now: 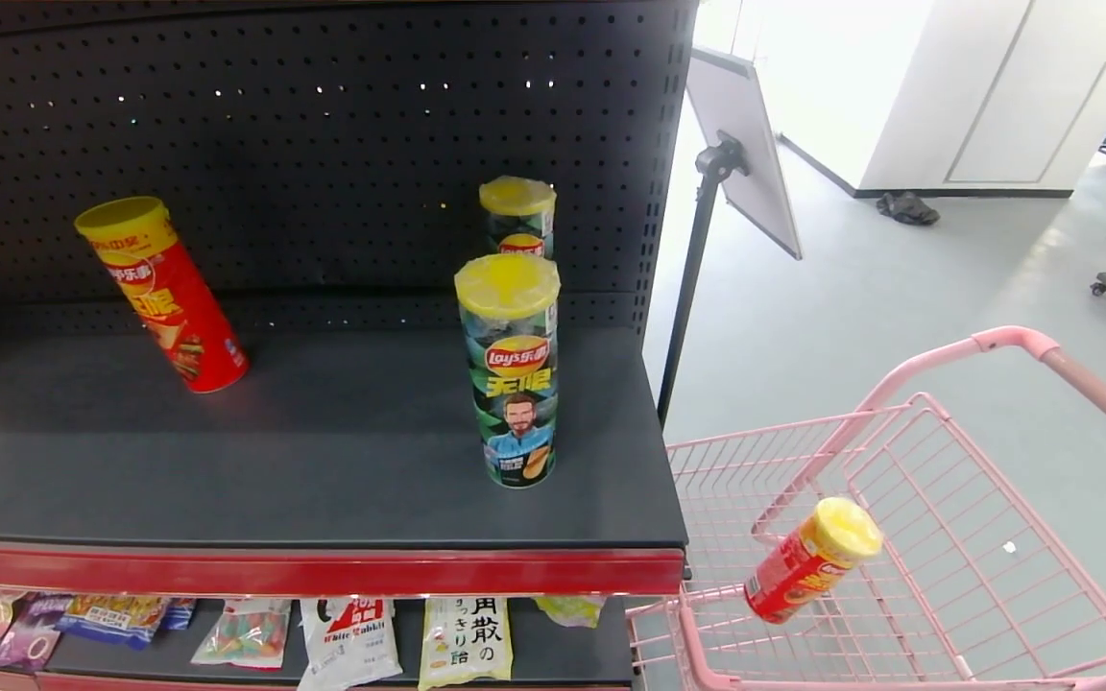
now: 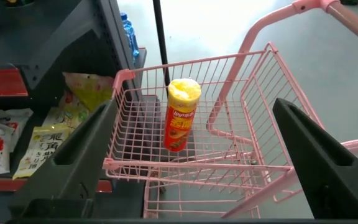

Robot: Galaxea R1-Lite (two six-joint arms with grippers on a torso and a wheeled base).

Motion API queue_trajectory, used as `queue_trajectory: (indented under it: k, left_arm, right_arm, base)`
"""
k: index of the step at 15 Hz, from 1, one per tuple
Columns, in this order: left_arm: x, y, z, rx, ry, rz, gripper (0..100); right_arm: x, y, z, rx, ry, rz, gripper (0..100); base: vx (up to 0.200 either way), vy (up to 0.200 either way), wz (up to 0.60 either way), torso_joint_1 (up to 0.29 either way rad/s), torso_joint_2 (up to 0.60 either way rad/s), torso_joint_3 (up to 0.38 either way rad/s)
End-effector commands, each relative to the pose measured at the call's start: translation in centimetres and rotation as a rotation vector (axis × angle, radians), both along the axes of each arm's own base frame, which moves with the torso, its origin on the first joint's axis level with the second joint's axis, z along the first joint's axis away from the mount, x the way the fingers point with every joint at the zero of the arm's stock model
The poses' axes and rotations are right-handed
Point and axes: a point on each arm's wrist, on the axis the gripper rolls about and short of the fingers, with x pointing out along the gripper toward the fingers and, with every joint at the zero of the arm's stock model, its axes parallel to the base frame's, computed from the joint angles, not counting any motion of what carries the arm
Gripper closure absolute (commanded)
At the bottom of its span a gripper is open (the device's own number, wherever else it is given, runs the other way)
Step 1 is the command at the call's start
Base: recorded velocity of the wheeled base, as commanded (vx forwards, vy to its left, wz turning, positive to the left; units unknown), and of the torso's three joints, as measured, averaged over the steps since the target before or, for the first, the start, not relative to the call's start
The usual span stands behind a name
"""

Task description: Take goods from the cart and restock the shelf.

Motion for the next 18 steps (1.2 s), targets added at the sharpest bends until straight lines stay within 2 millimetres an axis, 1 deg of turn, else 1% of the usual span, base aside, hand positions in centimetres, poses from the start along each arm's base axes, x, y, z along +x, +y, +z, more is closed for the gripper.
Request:
queue_trajectory:
  k: [1, 9, 18]
  left_arm:
    - [0.01, 0.00, 0.00, 0.000, 0.001, 0.000, 0]
    - [0.01, 0.00, 0.00, 0.000, 0.001, 0.000, 0]
    - [0.01, 0.00, 0.00, -0.002, 0.001, 0.000, 0]
  right_arm:
    - [0.01, 0.00, 0.00, 0.000, 0.001, 0.001, 0]
    - [0.01, 0.00, 0.00, 0.000, 0.001, 0.001, 0]
    - [0.01, 0.00, -0.02, -0.003, 0.003, 0.001, 0]
  base:
    - [0.000, -0.200, 0.00, 0.002, 0.00, -0.002]
    - [0.000, -0.200, 0.00, 0.002, 0.00, 0.002]
    - [0.000, 0.000, 0.00, 0.000, 0.00, 0.000]
